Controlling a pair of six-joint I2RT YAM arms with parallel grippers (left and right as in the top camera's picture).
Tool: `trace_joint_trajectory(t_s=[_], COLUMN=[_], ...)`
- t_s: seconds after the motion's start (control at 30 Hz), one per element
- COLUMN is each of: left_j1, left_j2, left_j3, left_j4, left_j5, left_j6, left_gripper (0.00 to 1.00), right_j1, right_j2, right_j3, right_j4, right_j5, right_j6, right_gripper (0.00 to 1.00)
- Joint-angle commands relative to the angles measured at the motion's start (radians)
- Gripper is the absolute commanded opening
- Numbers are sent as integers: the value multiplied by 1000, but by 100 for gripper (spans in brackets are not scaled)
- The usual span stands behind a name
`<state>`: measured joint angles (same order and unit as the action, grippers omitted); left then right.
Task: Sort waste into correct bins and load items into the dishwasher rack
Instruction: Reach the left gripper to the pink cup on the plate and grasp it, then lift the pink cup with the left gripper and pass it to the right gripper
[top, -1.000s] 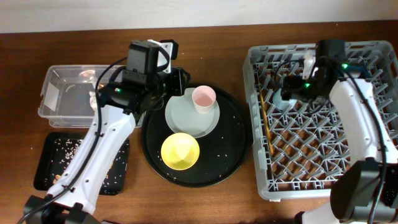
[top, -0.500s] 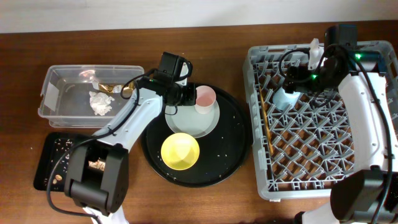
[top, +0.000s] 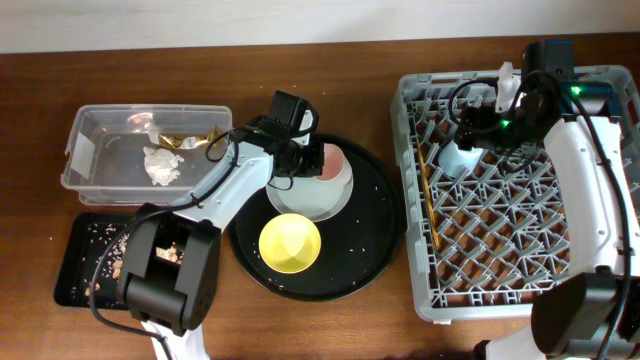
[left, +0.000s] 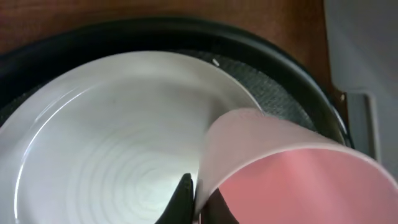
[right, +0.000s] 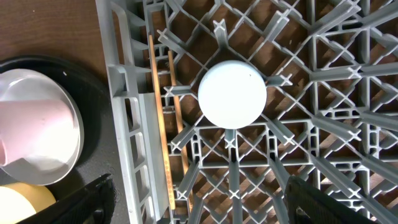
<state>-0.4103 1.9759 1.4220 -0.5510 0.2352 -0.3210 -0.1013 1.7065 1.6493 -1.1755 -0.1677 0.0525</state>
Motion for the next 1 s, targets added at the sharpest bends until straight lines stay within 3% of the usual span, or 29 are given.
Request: trace_joint_trajectory(t_s=[0.0, 0.1, 0.17, 0.3, 0.33, 0.37, 0.4, 0.5, 0.97], left_j1=[6, 39, 88, 212, 259, 289, 309, 319, 175], left_j2=[-19, -58, -95, -142, -144, -143, -143, -144, -144], left_j3=[74, 131, 196, 267, 268, 268, 268, 267, 267], left_j4=[-27, -56, -107, -104, -30, 39, 78, 97, 140], left_j5=[11, 34, 194, 737, 985, 1145, 1207, 1250, 1197], left_j6=[-3, -3, 10, 32, 31, 6, -22, -33, -33], left_gripper=[0, 0, 0, 0, 0, 0, 0, 0, 0], right_j1=[-5, -4, -4, -4, -4, -4, -4, 3, 201], right_j2=[-12, -12, -12, -12, -12, -12, -12, -12, -11], right_j3=[41, 111, 171, 202, 202, 202, 202, 202, 202], right_j4=[5, -24, -67, -117, -128, -136, -142, -146, -73], right_j5=[-12, -29, -150, -552, -693, -805, -896, -1056, -1052], right_j6=[4, -12, -95, -317, -398, -454, -498, -575, -580], right_gripper=[86, 86, 86, 93, 94, 96, 97, 100, 100])
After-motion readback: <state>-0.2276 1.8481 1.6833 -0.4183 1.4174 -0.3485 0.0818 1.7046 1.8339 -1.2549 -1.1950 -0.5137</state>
